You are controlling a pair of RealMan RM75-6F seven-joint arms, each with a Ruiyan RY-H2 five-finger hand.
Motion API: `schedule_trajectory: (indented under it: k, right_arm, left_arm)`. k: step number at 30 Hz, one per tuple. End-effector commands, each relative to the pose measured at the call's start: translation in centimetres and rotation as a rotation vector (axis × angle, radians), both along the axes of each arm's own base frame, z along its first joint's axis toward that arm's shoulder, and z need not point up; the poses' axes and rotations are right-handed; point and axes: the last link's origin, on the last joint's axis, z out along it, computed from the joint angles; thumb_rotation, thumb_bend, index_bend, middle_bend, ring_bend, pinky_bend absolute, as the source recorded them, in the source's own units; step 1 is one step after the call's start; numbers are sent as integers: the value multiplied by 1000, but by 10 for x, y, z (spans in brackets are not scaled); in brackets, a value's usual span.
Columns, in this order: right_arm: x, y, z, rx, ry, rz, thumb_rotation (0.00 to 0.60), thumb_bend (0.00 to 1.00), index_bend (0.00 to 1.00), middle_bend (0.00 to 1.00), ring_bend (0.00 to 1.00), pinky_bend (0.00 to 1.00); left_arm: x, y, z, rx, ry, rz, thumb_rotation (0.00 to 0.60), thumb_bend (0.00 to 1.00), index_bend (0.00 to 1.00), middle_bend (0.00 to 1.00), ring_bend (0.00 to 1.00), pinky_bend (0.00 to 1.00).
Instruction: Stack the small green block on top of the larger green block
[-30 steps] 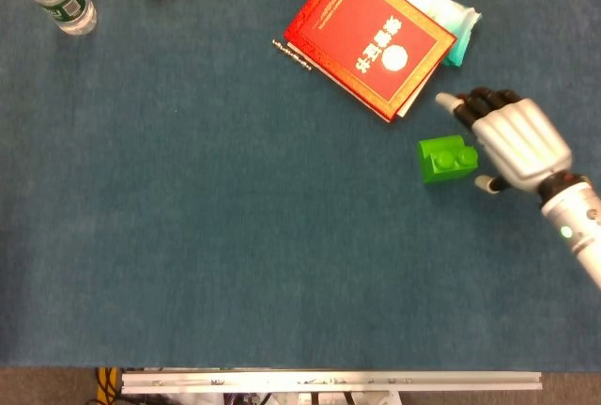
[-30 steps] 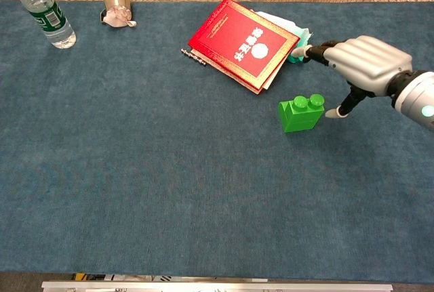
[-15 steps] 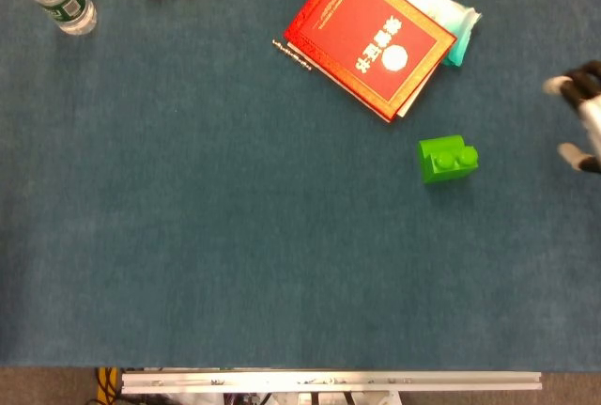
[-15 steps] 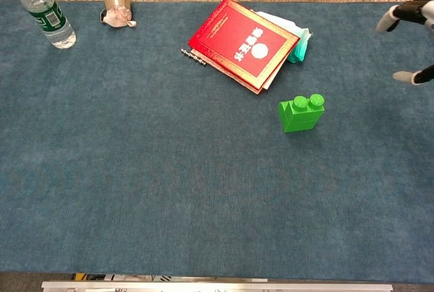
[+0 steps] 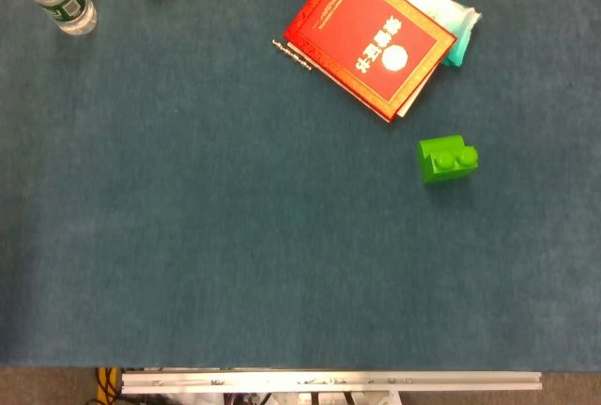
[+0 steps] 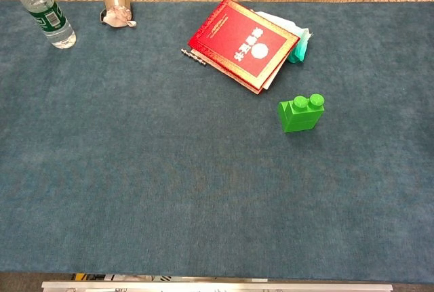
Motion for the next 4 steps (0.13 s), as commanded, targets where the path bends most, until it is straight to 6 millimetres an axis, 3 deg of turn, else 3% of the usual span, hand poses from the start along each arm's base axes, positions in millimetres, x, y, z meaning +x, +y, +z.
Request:
schedule_trajectory:
  k: [1, 4]
  right_arm:
    - [-3, 9, 4, -9, 3, -18, 600, 113, 380, 391, 273, 307]
    - [-7, 13, 6, -16, 0, -39, 600, 113, 380, 393, 273, 307]
  left_arm:
    - [1, 1, 0, -2, 0, -2, 600, 239, 104, 60, 66, 31]
    - [2, 2, -2, -7, 1, -3, 600, 239, 104, 60, 66, 31]
